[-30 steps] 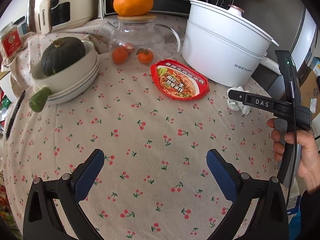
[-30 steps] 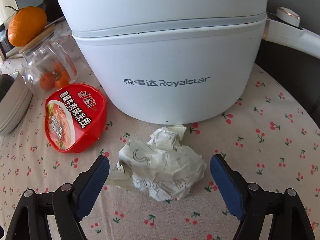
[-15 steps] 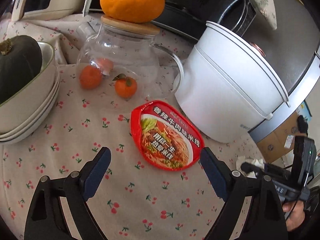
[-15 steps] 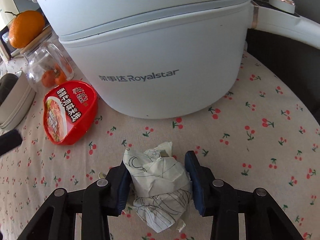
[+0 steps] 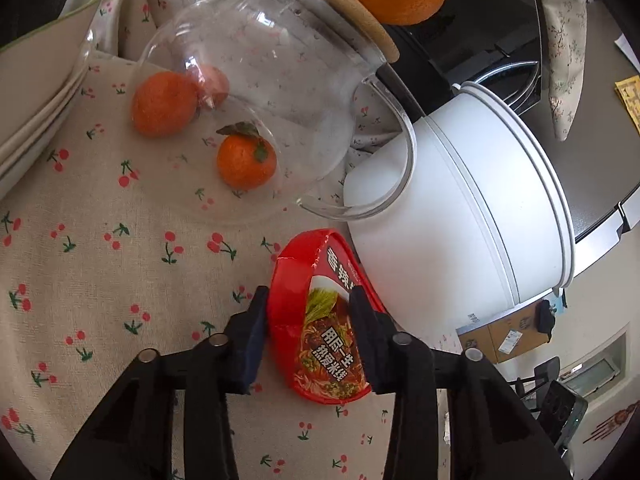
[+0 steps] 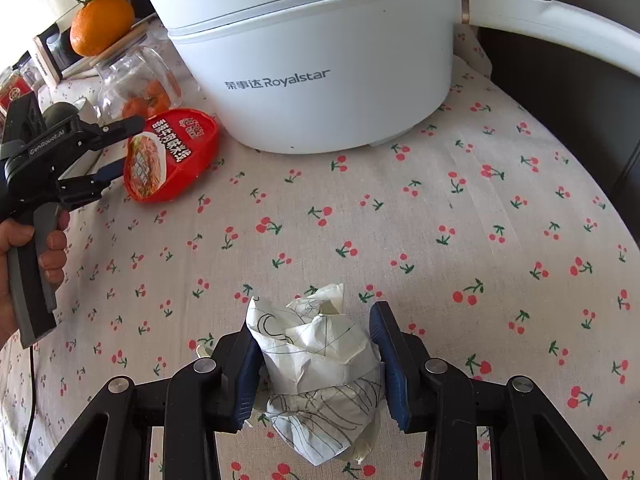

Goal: Collect trash
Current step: 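Grasp the red noodle lid with the left tool, then carry the red lid and crumpled paper to the white bin and release both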

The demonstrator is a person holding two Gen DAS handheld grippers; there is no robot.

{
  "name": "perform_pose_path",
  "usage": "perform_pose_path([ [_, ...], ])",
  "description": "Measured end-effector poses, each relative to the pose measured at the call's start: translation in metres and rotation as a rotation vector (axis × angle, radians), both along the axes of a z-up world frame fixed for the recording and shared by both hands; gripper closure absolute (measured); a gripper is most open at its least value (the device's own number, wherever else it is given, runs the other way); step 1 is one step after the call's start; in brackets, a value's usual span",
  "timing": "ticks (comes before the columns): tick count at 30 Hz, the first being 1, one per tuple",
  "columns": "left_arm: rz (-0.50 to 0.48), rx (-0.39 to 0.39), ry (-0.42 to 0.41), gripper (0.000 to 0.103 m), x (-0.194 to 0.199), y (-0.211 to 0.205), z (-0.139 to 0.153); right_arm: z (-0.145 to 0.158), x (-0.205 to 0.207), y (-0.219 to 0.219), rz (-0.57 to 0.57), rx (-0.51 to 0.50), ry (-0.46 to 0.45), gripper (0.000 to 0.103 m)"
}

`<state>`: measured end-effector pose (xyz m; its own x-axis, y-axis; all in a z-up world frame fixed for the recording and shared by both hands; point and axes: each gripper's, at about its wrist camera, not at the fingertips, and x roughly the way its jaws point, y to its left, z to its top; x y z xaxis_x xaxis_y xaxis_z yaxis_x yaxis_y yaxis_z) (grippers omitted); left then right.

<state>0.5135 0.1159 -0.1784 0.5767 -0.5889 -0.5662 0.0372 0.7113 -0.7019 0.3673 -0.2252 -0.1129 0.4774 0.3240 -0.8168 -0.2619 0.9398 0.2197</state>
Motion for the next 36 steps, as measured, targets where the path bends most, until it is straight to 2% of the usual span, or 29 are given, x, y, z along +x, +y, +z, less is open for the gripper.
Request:
perform_pose_path([
  [3,-0.01,-0.032,-0.002,0.07,-0.015,-0.009,0.007,0.002,-0.003,0.0,-0.007,0.008,0.007,0.057],
  [4,-0.015,-0.039,-0.008,0.078,-0.021,-0.013,0.011,0.002,-0.004,-0.001,-0.01,0.008,0.009,0.057],
  [7,-0.033,-0.011,-0.033,0.088,-0.041,-0.025,0.028,0.009,-0.012,-0.005,-0.019,0.005,0.005,0.057],
  [12,-0.066,0.123,-0.07,0.088,-0.079,-0.05,0.065,0.029,-0.036,-0.019,-0.051,0.013,-0.001,0.057],
  [17,-0.117,0.165,-0.084,0.094,-0.134,-0.066,0.102,0.054,-0.072,-0.036,-0.093,0.016,-0.02,0.057],
  [24,-0.247,0.274,-0.138,0.095,-0.222,-0.108,0.136,0.07,-0.143,-0.069,-0.157,0.003,-0.008,0.057],
  [31,-0.375,0.212,-0.183,0.095,-0.296,-0.167,0.155,0.069,-0.211,-0.113,-0.249,-0.013,0.036,0.057],
  [36,-0.486,0.225,-0.194,0.095,-0.343,-0.225,0.15,0.062,-0.249,-0.142,-0.31,-0.008,0.069,0.057],
])
